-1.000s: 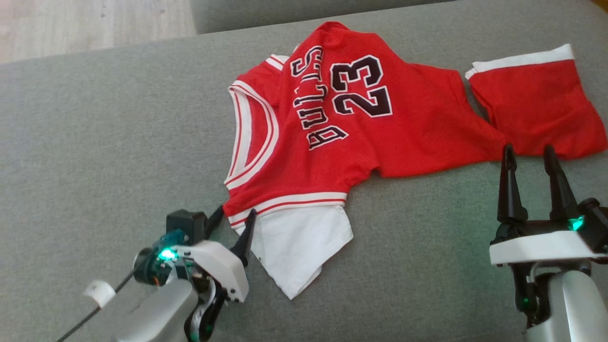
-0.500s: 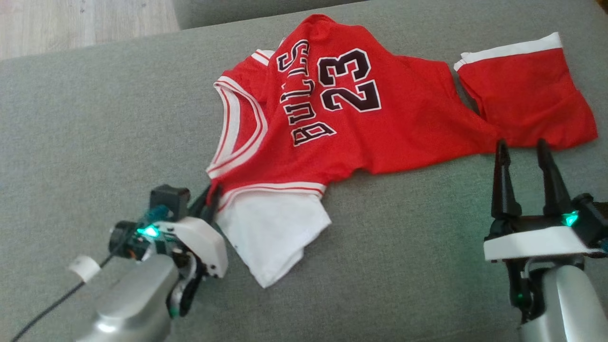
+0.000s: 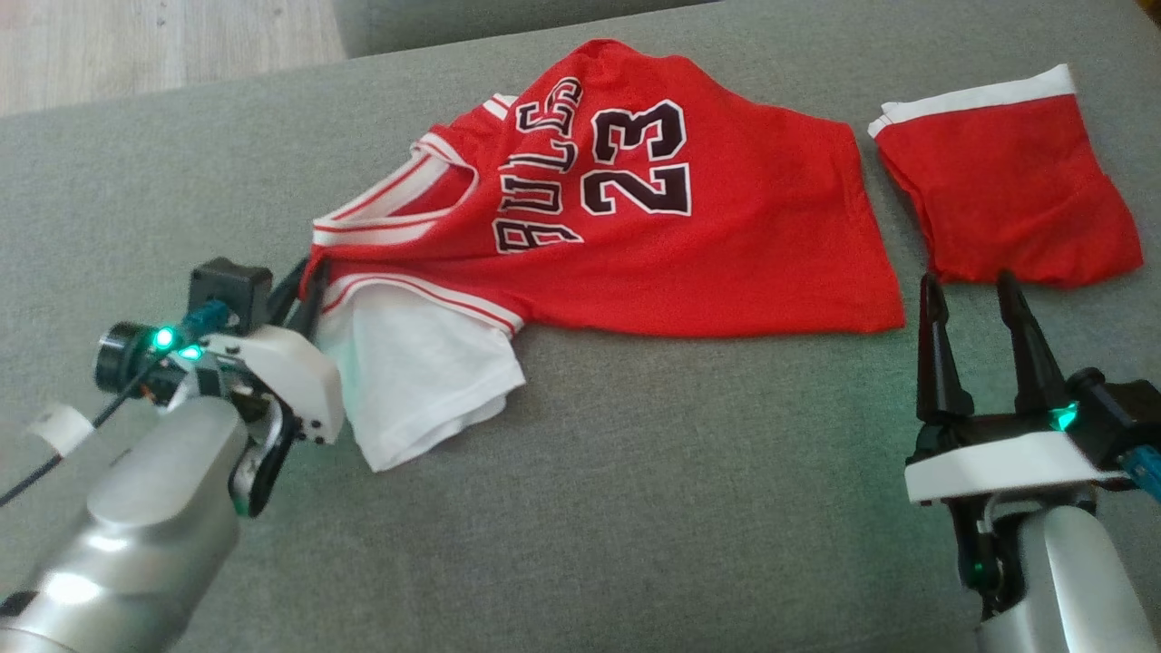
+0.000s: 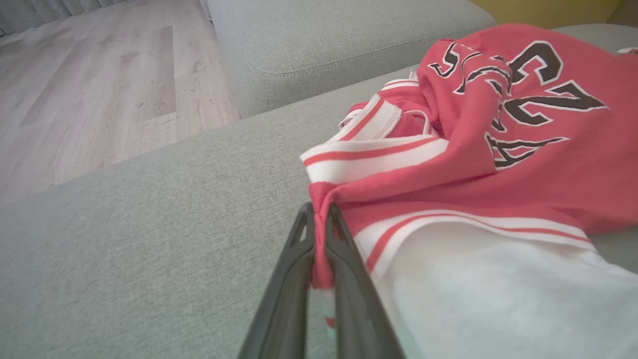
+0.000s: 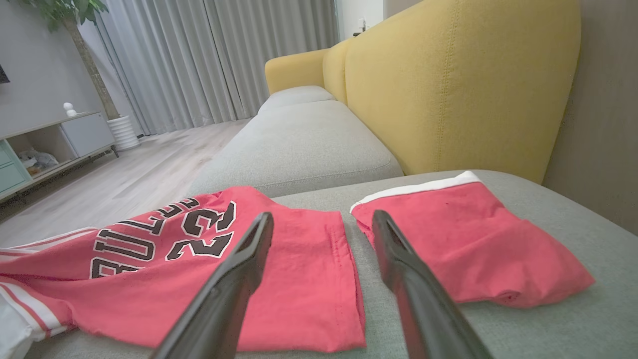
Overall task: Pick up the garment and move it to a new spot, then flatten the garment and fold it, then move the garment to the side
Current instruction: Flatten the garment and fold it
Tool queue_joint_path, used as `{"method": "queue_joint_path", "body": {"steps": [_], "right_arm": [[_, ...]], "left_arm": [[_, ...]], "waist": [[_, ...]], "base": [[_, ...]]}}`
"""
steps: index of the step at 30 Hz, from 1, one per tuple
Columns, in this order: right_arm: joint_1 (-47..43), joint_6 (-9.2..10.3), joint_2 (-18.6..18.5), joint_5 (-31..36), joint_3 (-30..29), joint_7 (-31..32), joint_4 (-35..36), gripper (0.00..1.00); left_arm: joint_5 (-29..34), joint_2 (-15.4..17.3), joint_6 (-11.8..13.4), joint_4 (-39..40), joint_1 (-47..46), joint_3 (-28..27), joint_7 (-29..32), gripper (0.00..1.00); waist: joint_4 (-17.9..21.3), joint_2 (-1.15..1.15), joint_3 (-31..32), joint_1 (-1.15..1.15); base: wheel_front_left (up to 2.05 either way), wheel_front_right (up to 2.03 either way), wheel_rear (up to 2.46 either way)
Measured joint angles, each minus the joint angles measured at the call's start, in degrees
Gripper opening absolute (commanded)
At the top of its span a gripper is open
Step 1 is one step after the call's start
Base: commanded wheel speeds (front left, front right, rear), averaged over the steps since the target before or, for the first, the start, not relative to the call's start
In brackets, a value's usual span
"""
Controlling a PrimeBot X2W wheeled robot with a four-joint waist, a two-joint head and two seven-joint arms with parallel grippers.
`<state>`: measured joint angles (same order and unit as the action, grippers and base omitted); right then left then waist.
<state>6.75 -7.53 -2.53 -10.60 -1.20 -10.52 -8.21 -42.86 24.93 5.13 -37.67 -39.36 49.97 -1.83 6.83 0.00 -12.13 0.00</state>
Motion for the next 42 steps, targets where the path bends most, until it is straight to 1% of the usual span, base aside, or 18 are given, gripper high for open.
{"method": "queue_joint_path", "body": {"steps": [3, 4, 5, 6, 7, 8, 12, 17, 21, 25, 26, 28, 29, 30, 32, 37, 40, 42], "right_arm": [[0.24, 0.00, 0.00, 0.01, 0.36, 0.03, -0.03, 1.00], [0.31, 0.00, 0.00, 0.01, 0.37, 0.03, -0.07, 1.00], [0.38, 0.00, 0.00, 0.01, 0.38, 0.04, -0.11, 1.00], [0.45, 0.00, 0.00, 0.01, 0.47, 0.16, -0.24, 1.00], [0.57, 0.00, 0.00, 0.01, 0.59, 0.47, -0.42, 1.00], [0.71, 0.00, 0.00, 0.01, 0.70, 0.46, -0.56, 1.00], [0.79, 0.00, 0.00, 0.02, 0.73, 0.46, -0.68, 1.00], [0.64, 0.00, 0.00, 0.12, 0.38, 0.44, -0.71, 1.00], [-0.08, 0.00, 0.00, 0.12, 0.14, 0.43, -0.64, 1.00], [-1.56, 0.00, 0.00, 0.12, -0.65, 0.43, -0.42, 1.00], [-1.56, 0.00, 0.00, 0.12, -0.65, 0.43, -0.42, 1.00], [-1.85, 0.00, 0.00, 0.11, -1.27, 0.43, -0.30, 1.00], [-1.92, 0.00, 0.00, 0.10, -1.44, 0.43, 0.04, 1.00], [-1.92, 0.00, 0.00, 0.10, -1.44, 0.43, 0.04, 1.00], [-2.07, 0.00, 0.00, 0.10, -1.57, 0.43, 0.23, 1.00], [-2.73, 0.00, 0.00, 0.10, -1.51, 0.44, 0.40, 1.00], [-2.70, 0.00, 0.00, 0.10, -1.30, 0.45, 0.52, 1.00], [-2.67, 0.00, 0.00, 0.10, -1.09, 0.45, 0.67, 1.00]], "left_arm": [[0.62, 0.41, -0.66, -1.60, -1.11, 0.12, -0.08, 0.00], [0.62, 0.37, -0.65, -2.13, -1.37, 0.13, -0.38, 0.04], [0.89, 0.34, -0.65, -2.64, -1.60, 0.21, -0.85, 0.13], [1.20, 0.24, -0.69, -3.11, -1.77, 0.36, -1.11, 0.32], [1.14, 0.02, -1.16, -3.55, -1.76, 0.38, -1.46, 0.92], [0.99, -0.33, -1.18, -3.94, -1.71, 0.38, -1.91, 1.00], [0.53, -2.22, -0.99, -4.39, -1.15, 0.02, -5.01, 1.00], [-1.70, -3.93, 1.14, -2.68, 2.56, -2.14, -9.72, 1.00], [-3.07, -4.58, 3.46, 0.97, 7.04, -4.45, -11.63, 1.00], [-2.96, -4.76, 7.17, 6.58, 11.73, -7.86, -12.45, 1.00], [-2.96, -4.76, 7.17, 6.58, 11.73, -7.86, -12.45, 1.00], [-2.42, -5.14, 8.78, 9.69, 14.21, -9.71, -12.45, 1.00], [-1.67, -5.90, 9.76, 13.05, 16.91, -11.58, -12.45, 1.00], [-1.67, -5.90, 9.76, 13.05, 16.91, -11.58, -12.45, 1.00], [-0.83, -6.81, 10.57, 15.36, 19.54, -12.80, -12.46, 1.00], [0.58, -7.55, 10.49, 16.68, 23.54, -13.10, -12.45, 1.00], [0.58, -7.53, 9.85, 16.63, 23.32, -12.88, -12.29, 1.00], [0.57, -7.51, 8.86, 16.12, 23.30, -11.98, -10.44, 1.00]], "waist": [[-0.12, 0.00, -0.04, 0.00], [-0.19, 0.00, -0.03, 0.00], [-0.27, 0.00, 0.00, 0.00], [-0.35, 0.00, 0.07, 0.00], [-0.41, 0.00, 0.17, 0.00], [-0.45, 0.00, 0.30, 0.00], [-0.75, 0.00, 0.97, 0.00], [-1.77, 0.00, 2.12, 0.00], [-2.94, 0.00, 3.28, 0.00], [-4.32, 0.00, 4.38, -0.01], [-4.32, 0.00, 4.38, -0.01], [-5.08, 0.00, 4.79, -0.01], [-5.80, 0.00, 5.11, -0.01], [-5.80, 0.00, 5.11, -0.01], [-6.44, 0.00, 5.33, -0.01], [-7.41, 0.00, 5.22, -0.01], [-7.43, 0.00, 4.98, 0.00], [-7.18, 0.00, 4.78, 0.00]], "base": [[0.00, 0.00, 0.00], [0.00, 0.00, 0.00], [0.00, 0.00, 0.00], [0.00, 0.00, 0.00], [0.00, 0.00, 0.00], [0.00, 0.00, 0.00], [0.00, 0.00, 0.00], [0.00, 0.00, 0.00], [0.00, 0.00, 0.00], [0.00, 0.00, 0.00], [0.00, 0.00, 0.00], [0.00, 0.00, 0.00], [0.00, 0.00, 0.00], [0.00, 0.00, 0.00], [0.00, 0.00, 0.00], [0.00, 0.00, 0.00], [0.00, 0.00, 0.00], [0.00, 0.00, 0.00]]}}
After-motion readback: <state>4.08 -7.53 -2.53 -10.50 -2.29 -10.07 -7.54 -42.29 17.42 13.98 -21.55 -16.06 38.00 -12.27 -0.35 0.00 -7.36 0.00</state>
